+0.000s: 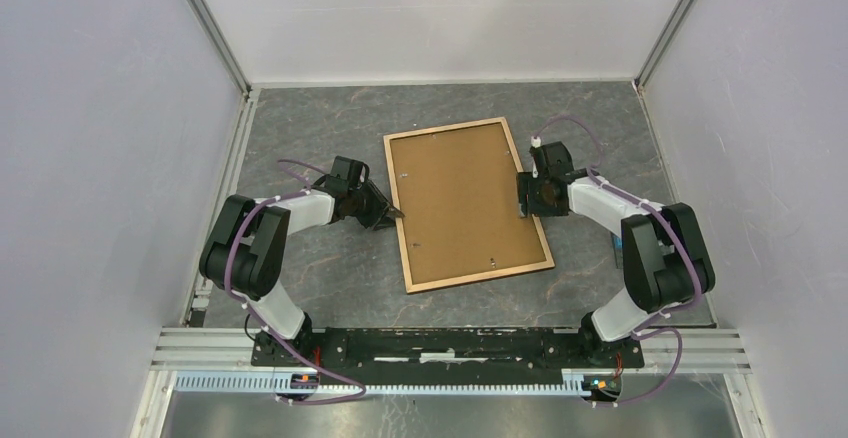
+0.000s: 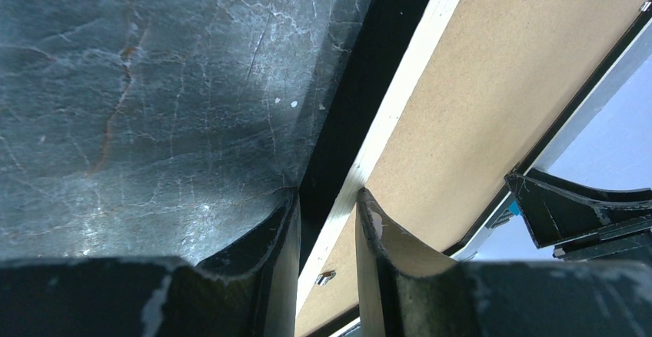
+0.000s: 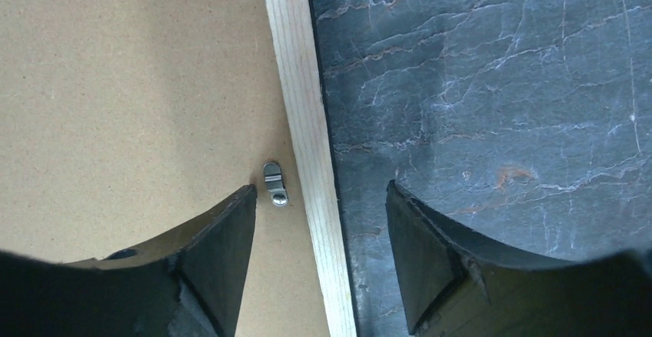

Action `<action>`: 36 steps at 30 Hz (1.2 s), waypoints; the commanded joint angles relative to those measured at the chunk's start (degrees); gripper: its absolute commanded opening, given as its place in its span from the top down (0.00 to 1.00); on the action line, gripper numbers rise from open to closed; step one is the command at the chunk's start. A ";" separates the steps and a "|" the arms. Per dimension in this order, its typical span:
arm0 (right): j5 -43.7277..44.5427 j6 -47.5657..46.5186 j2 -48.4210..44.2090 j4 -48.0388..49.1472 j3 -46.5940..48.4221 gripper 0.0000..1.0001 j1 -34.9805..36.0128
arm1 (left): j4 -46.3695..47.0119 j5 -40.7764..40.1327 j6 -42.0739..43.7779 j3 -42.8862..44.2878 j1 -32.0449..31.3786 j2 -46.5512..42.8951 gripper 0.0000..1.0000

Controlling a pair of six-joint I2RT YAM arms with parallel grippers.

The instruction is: Put the photo into the frame

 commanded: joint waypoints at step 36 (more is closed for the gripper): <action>11.07 31.16 5.19 -9.80 1.68 1.00 8.87 | -6.26 -5.35 -0.71 -4.78 0.00 3.93 0.98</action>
